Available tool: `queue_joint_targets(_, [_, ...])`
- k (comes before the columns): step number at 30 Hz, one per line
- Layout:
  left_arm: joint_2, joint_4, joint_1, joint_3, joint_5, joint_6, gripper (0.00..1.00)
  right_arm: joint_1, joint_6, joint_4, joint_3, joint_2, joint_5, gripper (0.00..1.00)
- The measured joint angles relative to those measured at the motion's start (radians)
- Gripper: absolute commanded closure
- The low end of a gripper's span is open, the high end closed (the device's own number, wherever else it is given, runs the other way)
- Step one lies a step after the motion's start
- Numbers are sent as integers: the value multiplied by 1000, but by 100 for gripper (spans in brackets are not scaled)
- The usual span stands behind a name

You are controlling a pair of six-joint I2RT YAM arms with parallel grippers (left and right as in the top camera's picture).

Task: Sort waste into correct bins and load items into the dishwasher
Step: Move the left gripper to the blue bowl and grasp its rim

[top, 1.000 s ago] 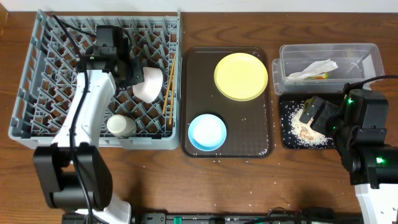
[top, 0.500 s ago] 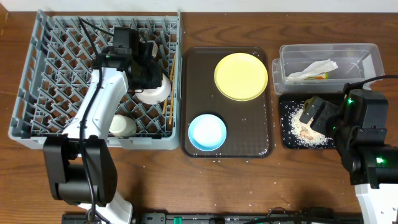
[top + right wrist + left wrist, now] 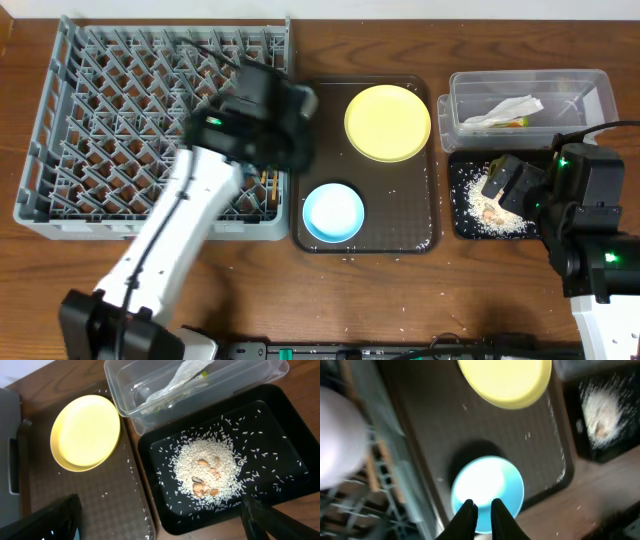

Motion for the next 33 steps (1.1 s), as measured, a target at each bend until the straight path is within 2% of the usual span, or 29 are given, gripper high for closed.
queue_joint_targets(6, [48, 53, -197, -147, -177, -164, 92, 0, 0, 0, 0, 0, 0, 1])
queue_joint_targets(9, [116, 190, -280, -214, -277, -270, 92, 0, 0, 0, 0, 0, 0, 1])
queue_joint_targets(12, [193, 249, -337, -217, -303, -305, 92, 0, 0, 0, 0, 0, 0, 1])
queue_joint_targets(17, [283, 312, -411, -220, -283, -326, 92, 0, 0, 0, 0, 0, 0, 1])
queue_joint_targets(22, [291, 423, -439, -216, -95, -335, 92, 0, 0, 0, 0, 0, 0, 1])
queue_joint_targets(25, [286, 427, -440, -188, 6, -308, 86, 0, 0, 0, 0, 0, 0, 1])
queue_joint_targets(29, [232, 402, -439, -149, 55, -262, 83, 0, 0, 0, 0, 0, 0, 1])
queue_joint_targets(33, [125, 256, -422, -128, -51, -235, 61, 0, 0, 0, 0, 0, 0, 1])
